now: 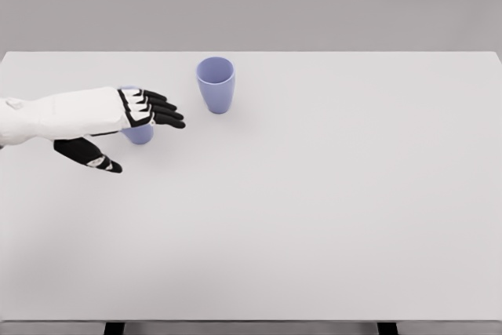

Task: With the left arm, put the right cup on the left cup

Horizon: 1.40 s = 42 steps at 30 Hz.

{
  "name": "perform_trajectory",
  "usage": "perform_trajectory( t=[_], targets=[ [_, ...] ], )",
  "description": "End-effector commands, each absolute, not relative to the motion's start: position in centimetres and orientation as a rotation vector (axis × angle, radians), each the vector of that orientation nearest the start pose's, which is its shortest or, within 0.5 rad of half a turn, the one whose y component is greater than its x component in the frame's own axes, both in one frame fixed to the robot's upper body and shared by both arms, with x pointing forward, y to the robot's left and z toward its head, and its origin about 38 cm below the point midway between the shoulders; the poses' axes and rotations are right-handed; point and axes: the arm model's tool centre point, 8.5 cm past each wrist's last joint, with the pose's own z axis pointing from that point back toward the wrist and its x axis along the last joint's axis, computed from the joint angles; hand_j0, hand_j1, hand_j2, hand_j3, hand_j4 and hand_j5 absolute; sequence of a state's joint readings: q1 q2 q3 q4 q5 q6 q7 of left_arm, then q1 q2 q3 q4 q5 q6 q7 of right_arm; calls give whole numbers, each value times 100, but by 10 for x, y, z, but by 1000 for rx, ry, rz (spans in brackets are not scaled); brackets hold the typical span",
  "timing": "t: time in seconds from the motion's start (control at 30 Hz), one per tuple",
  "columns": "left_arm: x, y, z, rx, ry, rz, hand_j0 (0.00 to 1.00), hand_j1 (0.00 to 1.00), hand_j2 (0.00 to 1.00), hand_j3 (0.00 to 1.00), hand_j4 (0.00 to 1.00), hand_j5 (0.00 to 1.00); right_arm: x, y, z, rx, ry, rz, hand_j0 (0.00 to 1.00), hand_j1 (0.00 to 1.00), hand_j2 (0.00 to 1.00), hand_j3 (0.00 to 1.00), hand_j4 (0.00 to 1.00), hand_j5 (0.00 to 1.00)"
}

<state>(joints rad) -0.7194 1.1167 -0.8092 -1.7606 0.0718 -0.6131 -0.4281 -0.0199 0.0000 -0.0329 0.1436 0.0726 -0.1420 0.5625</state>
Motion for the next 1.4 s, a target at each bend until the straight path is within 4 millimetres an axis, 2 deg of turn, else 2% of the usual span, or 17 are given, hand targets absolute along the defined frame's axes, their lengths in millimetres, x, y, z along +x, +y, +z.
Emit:
perform_trajectory(
  t=[0.0, 0.07, 0.13, 0.2, 0.27, 0.3, 0.33, 0.37, 0.4, 0.5, 0.63, 0.77, 0.9, 1.03, 1.17, 1.37],
  targets=[
    [366, 293, 283, 58, -1671, -2017, 100, 100, 100, 100, 100, 100, -26, -223, -248, 486, 1, 46, 100, 100, 100, 100, 100, 100],
    [382, 291, 296, 110, -1713, -2000, 100, 100, 100, 100, 100, 100, -26, -223, -248, 486, 0, 40, 100, 100, 100, 100, 100, 100],
    [389, 271, 305, 90, -1790, -2000, 100, 100, 100, 100, 100, 100, -27, -223, -248, 486, 1, 42, 100, 100, 100, 100, 100, 100],
    [392, 261, 310, 82, -1824, -2003, 100, 100, 100, 100, 100, 100, -26, -223, -248, 486, 0, 40, 100, 100, 100, 100, 100, 100],
    [392, 251, 310, 65, -1843, -2015, 100, 100, 100, 100, 100, 100, -26, -223, -248, 486, 0, 40, 100, 100, 100, 100, 100, 100],
    [388, 238, 305, 19, -1864, -2025, 100, 100, 100, 100, 100, 100, -26, -223, -248, 486, 0, 40, 100, 100, 100, 100, 100, 100],
    [380, 232, 298, -23, -1828, -2076, 100, 100, 100, 100, 100, 100, -26, -223, -248, 486, 0, 40, 100, 100, 100, 100, 100, 100],
    [378, 232, 289, -58, -1695, -2193, 100, 100, 100, 100, 100, 100, -26, -223, -248, 486, 0, 40, 100, 100, 100, 100, 100, 100],
    [380, 227, 293, -95, -1690, -2204, 100, 100, 100, 100, 100, 100, -26, -223, -248, 486, 0, 40, 100, 100, 100, 100, 100, 100],
    [426, 211, 312, -54, -1710, -2165, 100, 100, 100, 100, 100, 100, -26, -223, -248, 486, 0, 40, 100, 100, 100, 100, 100, 100],
    [474, 183, 311, -46, -1728, -2079, 100, 100, 100, 100, 100, 100, -26, -223, -248, 486, 0, 40, 100, 100, 100, 100, 100, 100],
    [514, 187, 282, -22, -1594, -2001, 100, 100, 100, 100, 100, 100, -26, -223, -248, 486, 0, 40, 100, 100, 100, 100, 100, 100],
    [531, 200, 260, -1, -1514, -1939, 100, 100, 100, 100, 100, 100, -26, -223, -248, 486, 0, 40, 100, 100, 100, 100, 100, 100],
    [543, 202, 248, 15, -1475, -1898, 100, 100, 100, 100, 100, 100, -26, -223, -248, 486, 0, 40, 100, 100, 100, 100, 100, 100],
    [549, 182, 252, 26, -1473, -1931, 100, 100, 100, 100, 100, 100, -26, -223, -248, 486, 0, 40, 100, 100, 100, 100, 100, 100],
    [551, 184, 249, 32, -1461, -1925, 100, 100, 100, 100, 100, 100, -26, -223, -248, 486, 0, 40, 100, 100, 100, 100, 100, 100]
  ],
)
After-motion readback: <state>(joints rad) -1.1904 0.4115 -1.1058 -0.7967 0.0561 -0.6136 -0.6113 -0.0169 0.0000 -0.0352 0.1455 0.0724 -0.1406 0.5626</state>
